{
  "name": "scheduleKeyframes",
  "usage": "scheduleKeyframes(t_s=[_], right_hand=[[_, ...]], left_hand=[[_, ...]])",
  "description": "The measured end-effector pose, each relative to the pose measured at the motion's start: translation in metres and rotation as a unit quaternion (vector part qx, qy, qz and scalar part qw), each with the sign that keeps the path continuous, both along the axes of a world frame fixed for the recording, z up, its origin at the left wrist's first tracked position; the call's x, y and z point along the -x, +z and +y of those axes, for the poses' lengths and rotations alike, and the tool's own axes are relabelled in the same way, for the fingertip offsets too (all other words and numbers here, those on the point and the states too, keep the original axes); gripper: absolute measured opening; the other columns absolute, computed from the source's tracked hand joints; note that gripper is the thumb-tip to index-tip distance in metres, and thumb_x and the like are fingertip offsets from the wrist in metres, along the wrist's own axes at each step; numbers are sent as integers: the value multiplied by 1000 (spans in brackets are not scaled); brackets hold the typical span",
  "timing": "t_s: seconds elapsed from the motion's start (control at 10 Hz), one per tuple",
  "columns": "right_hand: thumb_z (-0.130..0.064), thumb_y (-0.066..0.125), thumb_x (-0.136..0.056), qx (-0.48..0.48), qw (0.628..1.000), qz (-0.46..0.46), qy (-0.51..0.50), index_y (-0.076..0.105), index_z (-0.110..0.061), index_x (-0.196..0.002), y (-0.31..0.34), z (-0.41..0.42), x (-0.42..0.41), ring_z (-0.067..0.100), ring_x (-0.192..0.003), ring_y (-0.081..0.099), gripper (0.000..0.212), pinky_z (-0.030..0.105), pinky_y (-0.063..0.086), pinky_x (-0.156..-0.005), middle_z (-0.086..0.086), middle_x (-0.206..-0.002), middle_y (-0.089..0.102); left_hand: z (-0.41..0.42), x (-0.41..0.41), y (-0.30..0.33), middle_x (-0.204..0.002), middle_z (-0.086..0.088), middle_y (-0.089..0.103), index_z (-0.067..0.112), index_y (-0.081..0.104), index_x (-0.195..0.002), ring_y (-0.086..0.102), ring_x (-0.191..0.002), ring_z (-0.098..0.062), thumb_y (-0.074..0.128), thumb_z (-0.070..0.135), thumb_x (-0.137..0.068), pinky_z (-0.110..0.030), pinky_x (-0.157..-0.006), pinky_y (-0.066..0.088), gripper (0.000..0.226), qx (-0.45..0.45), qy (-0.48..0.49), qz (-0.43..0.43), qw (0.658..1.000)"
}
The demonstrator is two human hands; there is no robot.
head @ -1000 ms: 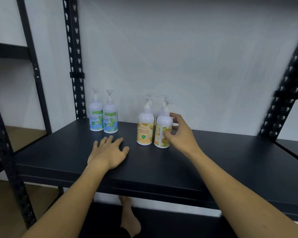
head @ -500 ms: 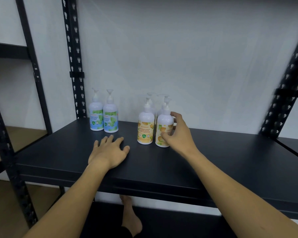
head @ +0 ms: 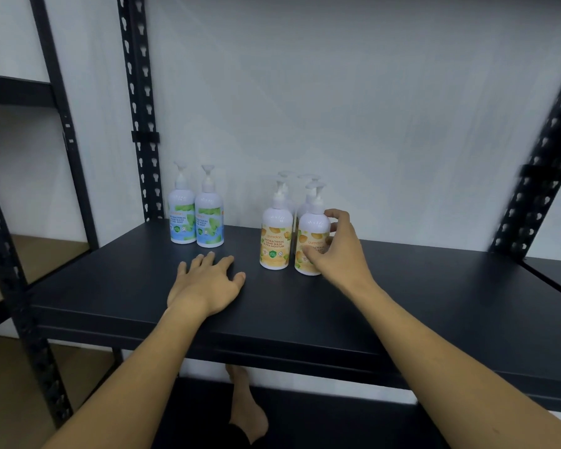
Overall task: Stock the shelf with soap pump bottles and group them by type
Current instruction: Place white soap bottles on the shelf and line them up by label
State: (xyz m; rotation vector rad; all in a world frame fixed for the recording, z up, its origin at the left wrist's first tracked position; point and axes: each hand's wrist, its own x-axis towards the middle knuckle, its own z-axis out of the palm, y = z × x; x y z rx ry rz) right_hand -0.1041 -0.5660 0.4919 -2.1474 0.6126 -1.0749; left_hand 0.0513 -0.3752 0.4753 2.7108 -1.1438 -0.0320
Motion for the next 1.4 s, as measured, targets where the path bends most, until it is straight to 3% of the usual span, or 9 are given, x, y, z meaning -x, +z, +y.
scheduleKeyframes(t_s=[0.1,0.2,0.5,1.2,1.3,1.4], right_hand=[[-11,73,-79,-8,1000,-1,18,33,-34,-133,-1,2,2,2,-92,62,71,15,49,-68,-15,-110,53],[-12,74,-78,-4,1000,-4,15,34,-34,-132,0,3,2,2,-88,63,70,18,51,-69,-21,-105,52],[-19,77,-76,8,1000,-3,3,34,-37,-131,-3,5,-3,7,-89,63,72,37,58,-80,-10,-113,55],[-16,78,-79,8,1000,20,9,31,-33,-139,-1,13,2,10,-104,60,78,36,56,-86,-7,-120,53],[-14,77,-82,-4,999,37,8,25,-31,-147,-2,15,5,13,-110,60,86,34,55,-89,-8,-123,53],[-16,72,-88,-26,997,71,-8,7,-22,-158,-4,23,12,18,-111,61,96,33,52,-90,1,-131,56]], left_hand=[[0,0,0,-165,-5,11,33,20,-155,6,-151,-25,24,59,-99,-48,-122,4,62,1,0,2,1000],[0,0,0,-165,-5,11,34,20,-155,6,-152,-25,24,59,-99,-48,-122,4,62,1,0,2,1000],[0,0,0,-165,-5,12,33,21,-155,7,-151,-25,24,59,-99,-48,-122,5,62,-3,0,-2,1000],[2,3,4,-164,-6,15,32,23,-155,8,-151,-25,26,57,-99,-48,-122,5,61,3,1,6,1000],[2,4,4,-164,-6,16,31,25,-154,9,-151,-25,27,57,-99,-48,-122,6,61,7,1,8,1000],[3,5,4,-162,-6,20,30,29,-153,13,-150,-26,30,55,-99,-48,-122,7,60,20,0,14,1000]])
